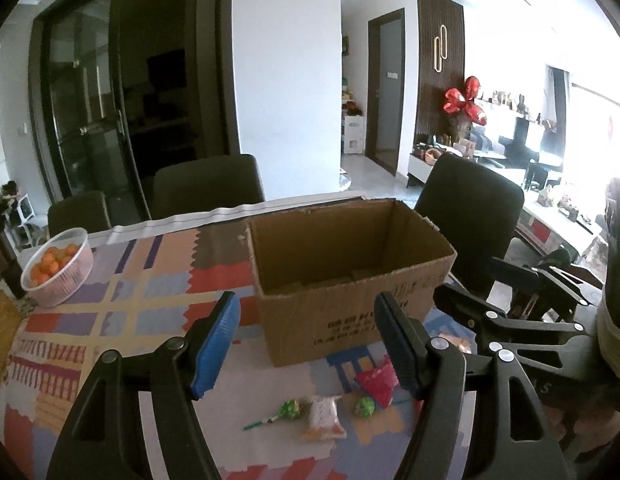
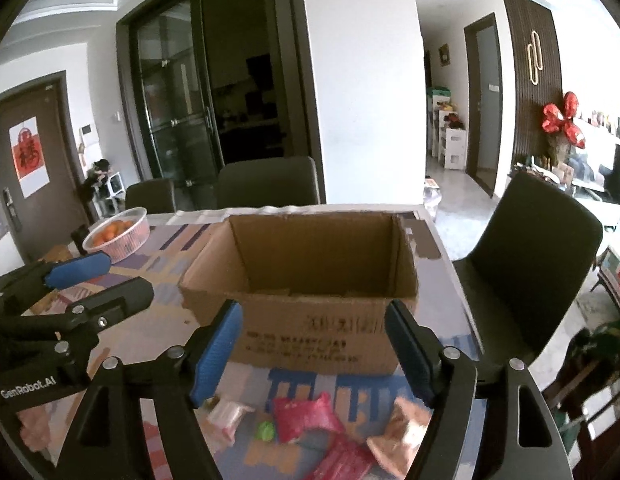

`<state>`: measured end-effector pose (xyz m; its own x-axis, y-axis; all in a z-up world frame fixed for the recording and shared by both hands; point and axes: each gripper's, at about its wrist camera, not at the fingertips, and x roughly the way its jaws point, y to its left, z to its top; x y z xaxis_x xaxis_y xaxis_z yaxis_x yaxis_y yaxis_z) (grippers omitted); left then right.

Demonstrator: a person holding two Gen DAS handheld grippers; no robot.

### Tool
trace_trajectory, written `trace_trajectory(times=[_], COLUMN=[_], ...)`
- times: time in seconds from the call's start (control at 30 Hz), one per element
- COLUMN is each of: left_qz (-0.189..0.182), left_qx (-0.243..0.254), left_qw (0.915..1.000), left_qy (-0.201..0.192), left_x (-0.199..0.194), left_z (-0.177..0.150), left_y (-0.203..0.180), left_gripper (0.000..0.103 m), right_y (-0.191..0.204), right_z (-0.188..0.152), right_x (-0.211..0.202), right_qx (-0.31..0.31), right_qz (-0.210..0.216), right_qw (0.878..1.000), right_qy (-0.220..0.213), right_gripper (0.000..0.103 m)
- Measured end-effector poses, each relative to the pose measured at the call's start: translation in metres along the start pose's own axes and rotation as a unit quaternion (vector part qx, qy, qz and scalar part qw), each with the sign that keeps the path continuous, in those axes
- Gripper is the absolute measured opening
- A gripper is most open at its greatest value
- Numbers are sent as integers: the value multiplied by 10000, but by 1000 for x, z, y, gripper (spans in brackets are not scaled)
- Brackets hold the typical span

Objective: Organize snacks
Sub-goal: 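Pull both grippers back toward the remaining snacks on the table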

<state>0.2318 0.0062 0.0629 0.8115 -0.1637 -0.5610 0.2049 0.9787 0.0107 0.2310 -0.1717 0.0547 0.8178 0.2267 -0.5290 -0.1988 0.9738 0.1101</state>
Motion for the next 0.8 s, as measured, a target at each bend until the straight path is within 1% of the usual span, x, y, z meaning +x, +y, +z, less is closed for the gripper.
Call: trace_trajectory(times=[0.1, 0.27, 0.5, 0.7, 0.8], left_qz=[5, 73, -2, -135, -154], left_qx=[-40, -40, -134, -225, -225], left_qw=[10000, 9999, 9995, 9981, 9974], left_qy=[23, 82, 286, 554, 671], left_x=[-7, -13, -14, -2, 5], left_z=[-12, -30, -57, -74, -81], left_y=[3, 6, 2, -2, -5], left_gripper=[70, 70, 70, 70, 70], right_y=[3, 9, 11, 5, 0], right_z=[-11, -26, -50, -74, -85], right_x=[-6, -12, -18, -9, -3], right_qx=[101, 166, 268, 545, 653], right_qz=[17, -68, -127, -36, -98], right_qw=[9999, 9997, 9988, 9951, 9926], right_qy=[74, 175, 384, 821, 1018], right_gripper=[74, 74, 74, 74, 74])
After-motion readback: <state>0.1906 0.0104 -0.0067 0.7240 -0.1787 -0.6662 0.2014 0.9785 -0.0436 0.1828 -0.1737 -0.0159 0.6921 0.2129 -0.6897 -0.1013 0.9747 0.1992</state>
